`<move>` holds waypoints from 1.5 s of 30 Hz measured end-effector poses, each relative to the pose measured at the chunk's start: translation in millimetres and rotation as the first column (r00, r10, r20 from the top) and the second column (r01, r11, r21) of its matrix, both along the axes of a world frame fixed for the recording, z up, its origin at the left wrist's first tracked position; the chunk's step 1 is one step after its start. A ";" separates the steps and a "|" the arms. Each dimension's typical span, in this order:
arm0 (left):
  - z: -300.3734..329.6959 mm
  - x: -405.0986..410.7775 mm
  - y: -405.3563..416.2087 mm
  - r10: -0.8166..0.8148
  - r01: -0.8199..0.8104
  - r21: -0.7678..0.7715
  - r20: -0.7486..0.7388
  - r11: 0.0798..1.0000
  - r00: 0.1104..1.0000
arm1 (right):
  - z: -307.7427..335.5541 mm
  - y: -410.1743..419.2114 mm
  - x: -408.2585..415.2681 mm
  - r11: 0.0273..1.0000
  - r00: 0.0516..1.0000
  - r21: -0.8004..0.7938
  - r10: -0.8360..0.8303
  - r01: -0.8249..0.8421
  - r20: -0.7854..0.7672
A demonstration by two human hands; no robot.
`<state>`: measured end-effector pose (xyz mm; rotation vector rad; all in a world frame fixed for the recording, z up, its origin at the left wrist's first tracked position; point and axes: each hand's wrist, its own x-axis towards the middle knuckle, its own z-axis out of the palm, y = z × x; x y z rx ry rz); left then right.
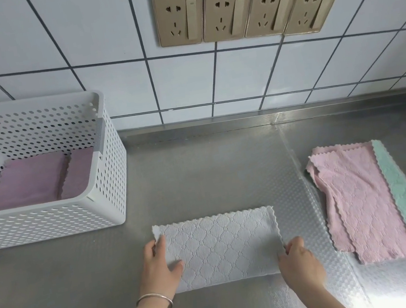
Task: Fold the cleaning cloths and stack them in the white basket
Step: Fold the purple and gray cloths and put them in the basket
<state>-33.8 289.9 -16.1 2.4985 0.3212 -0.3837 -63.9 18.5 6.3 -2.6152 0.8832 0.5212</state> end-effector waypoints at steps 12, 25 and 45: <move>-27.5 -13.9 -56.7 -0.633 0.535 0.452 0.088 0.713 0.769 | -25.5 66.7 20.3 0.748 0.718 -0.166 0.664 -0.643 0.211; -36.3 -7.4 -14.6 -0.540 0.470 0.427 0.053 0.773 0.840 | -53.2 32.7 -0.9 0.834 0.819 -0.169 0.549 -0.525 0.168; -19.0 18.8 -55.8 -0.717 0.665 0.399 -0.026 0.631 0.696 | -10.3 7.5 26.4 0.936 0.919 0.279 -0.292 0.216 0.266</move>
